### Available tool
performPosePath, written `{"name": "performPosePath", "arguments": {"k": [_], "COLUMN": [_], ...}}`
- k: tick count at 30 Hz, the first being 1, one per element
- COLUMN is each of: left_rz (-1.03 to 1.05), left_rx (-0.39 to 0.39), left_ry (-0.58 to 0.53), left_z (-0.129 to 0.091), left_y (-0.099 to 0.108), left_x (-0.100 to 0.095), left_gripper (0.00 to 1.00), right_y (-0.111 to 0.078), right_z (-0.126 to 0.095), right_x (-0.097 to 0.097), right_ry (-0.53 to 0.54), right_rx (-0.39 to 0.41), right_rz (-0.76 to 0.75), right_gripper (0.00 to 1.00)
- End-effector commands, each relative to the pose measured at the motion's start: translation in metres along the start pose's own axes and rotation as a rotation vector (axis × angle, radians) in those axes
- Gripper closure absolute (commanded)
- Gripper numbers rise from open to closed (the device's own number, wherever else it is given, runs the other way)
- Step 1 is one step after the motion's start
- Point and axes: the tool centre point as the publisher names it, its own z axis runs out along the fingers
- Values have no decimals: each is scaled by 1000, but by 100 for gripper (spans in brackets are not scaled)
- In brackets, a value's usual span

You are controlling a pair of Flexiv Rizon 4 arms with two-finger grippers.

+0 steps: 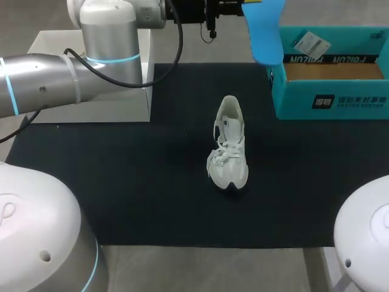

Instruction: Take the shoe out of the shoebox, open the shoe tongue, remove and reinsert the insole, then place the shoe into the shoebox

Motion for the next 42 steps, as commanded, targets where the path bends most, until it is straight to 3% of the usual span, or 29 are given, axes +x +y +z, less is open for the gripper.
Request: {"name": "performPosePath", "arguments": {"k": [1, 37, 42], "left_rz": [0, -17, -28], "left_rx": [1, 5, -1], "left_ry": [-4, 14, 25], "left_z": [-1, -8, -9], "left_y": [0, 1, 0], "left_x": [1, -3, -3], "left_gripper": [100, 100, 100], "right_y": [3, 1, -2], "right_z": [1, 4, -4], "right_x": [7, 11, -17], "right_ry": [-45, -51, 286], "right_rx": [7, 31, 3], "right_rz": [3, 1, 35], "right_gripper": [0, 0, 0]}}
